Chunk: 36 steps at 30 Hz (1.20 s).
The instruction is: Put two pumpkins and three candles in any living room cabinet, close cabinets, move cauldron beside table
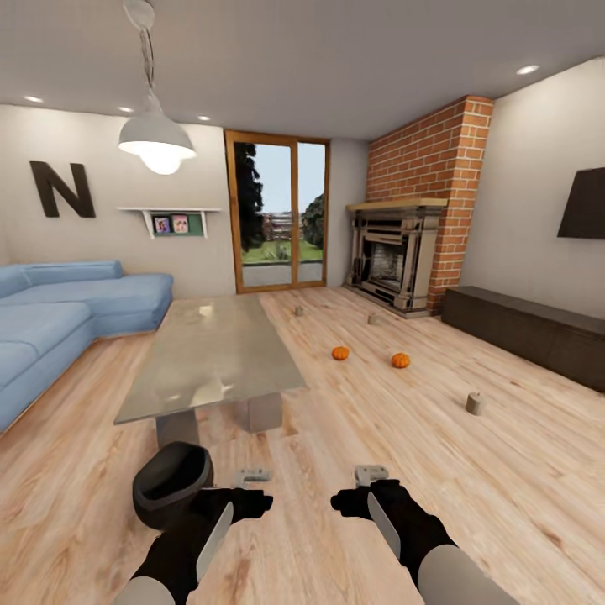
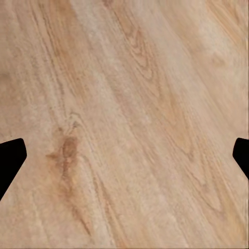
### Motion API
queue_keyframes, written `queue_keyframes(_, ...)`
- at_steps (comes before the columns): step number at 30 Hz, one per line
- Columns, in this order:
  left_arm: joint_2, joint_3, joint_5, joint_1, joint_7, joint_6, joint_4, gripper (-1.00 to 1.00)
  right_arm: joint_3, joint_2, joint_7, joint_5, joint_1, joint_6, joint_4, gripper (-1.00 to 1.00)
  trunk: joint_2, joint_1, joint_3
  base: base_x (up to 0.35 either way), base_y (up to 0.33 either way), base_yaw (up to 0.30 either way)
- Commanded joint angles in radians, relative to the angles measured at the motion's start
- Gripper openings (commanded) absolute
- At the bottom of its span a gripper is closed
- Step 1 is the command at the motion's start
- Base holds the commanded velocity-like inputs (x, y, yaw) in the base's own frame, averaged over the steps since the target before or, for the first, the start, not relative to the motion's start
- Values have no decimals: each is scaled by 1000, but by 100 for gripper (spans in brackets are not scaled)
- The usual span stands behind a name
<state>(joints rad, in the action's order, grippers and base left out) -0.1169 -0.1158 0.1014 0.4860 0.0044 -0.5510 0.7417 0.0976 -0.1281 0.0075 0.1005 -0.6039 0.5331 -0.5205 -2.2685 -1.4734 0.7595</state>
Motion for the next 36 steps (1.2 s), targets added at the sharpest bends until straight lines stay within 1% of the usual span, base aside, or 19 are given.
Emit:
queue_keyframes(1, 0, -1, 10, 0, 3, -6, 1, 100, 4, 1, -3, 10, 0, 4, -1, 100, 0, 0, 0, 159, -303, -212)
queue_keyframes(28, 2, 1, 12, 0, 3, -6, -6, 100, 4, 2, -1, 10, 0, 3, -1, 100, 0, 0, -31, 161, -301, -216)
queue_keyframes(36, 3, 1, 13, 0, 3, -6, -9, 100, 2, 2, -1, 10, 0, 2, 0, 100, 0, 0, -41, 164, -258, -221)
